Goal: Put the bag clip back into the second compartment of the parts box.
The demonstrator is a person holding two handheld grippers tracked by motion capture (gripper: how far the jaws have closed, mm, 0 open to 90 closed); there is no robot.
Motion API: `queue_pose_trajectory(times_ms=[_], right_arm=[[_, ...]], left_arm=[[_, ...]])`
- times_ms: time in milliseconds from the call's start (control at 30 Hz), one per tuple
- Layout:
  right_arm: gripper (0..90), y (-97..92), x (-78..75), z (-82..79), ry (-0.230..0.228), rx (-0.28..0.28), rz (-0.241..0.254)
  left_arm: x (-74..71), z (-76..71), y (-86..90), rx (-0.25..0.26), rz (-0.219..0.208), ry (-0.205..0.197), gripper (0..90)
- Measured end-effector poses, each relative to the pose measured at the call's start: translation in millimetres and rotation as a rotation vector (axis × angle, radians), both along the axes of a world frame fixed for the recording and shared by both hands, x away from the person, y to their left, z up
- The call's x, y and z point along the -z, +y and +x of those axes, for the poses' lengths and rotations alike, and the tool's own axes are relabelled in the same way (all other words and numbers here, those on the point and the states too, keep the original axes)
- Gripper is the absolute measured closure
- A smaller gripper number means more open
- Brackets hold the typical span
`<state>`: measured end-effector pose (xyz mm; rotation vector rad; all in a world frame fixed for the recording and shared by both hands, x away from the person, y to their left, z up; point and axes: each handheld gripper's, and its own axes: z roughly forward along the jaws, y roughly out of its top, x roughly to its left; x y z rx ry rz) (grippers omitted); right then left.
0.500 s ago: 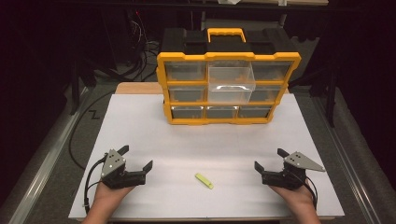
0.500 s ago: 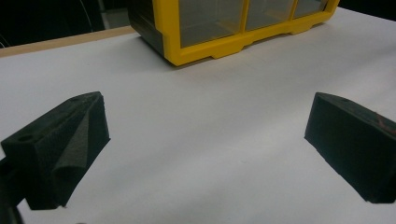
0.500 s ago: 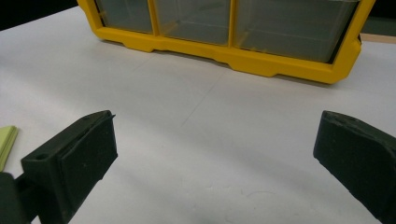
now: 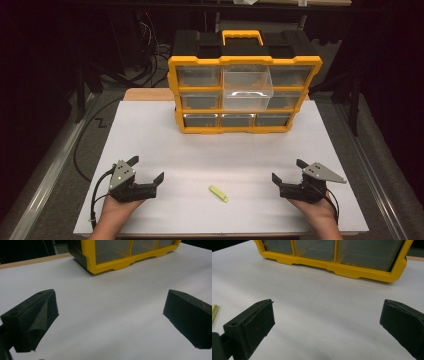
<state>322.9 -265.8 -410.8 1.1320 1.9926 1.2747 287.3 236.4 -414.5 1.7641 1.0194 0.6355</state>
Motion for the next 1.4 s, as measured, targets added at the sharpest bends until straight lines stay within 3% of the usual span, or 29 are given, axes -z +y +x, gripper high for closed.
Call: queue_pose_trajectory(times_ms=[400, 833, 1267, 1300, 1400], right_arm=[[0.1, 4.4, 0.9, 0.5, 0.005, -0.013, -0.016], [0.1, 32.4, 1.1, 3.7, 0.027, -0.071, -0.050], [0.1, 62.8, -7.0, 16.2, 0.027, -0.129, 0.008], [0.2, 70.3, -8.3, 21.1, 0.034, -0.137, 0.026], [0.7, 84.4, -8.4, 28.4, 0.040, -0.151, 0.019]], left_arm=[[-0.5, -0.4, 0.0, 0.009, -0.007, -0.009, 0.9], [-0.5, -0.5, -0.9, 0.004, -0.010, -0.015, 0.3], [-0.2, 0.0, -2.3, 0.006, -0.007, -0.018, 0.3], [0.0, 0.4, -2.1, 0.004, -0.001, -0.014, 0.3], [0.0, 0.4, -2.1, 0.007, 0.000, -0.016, 0.3]])
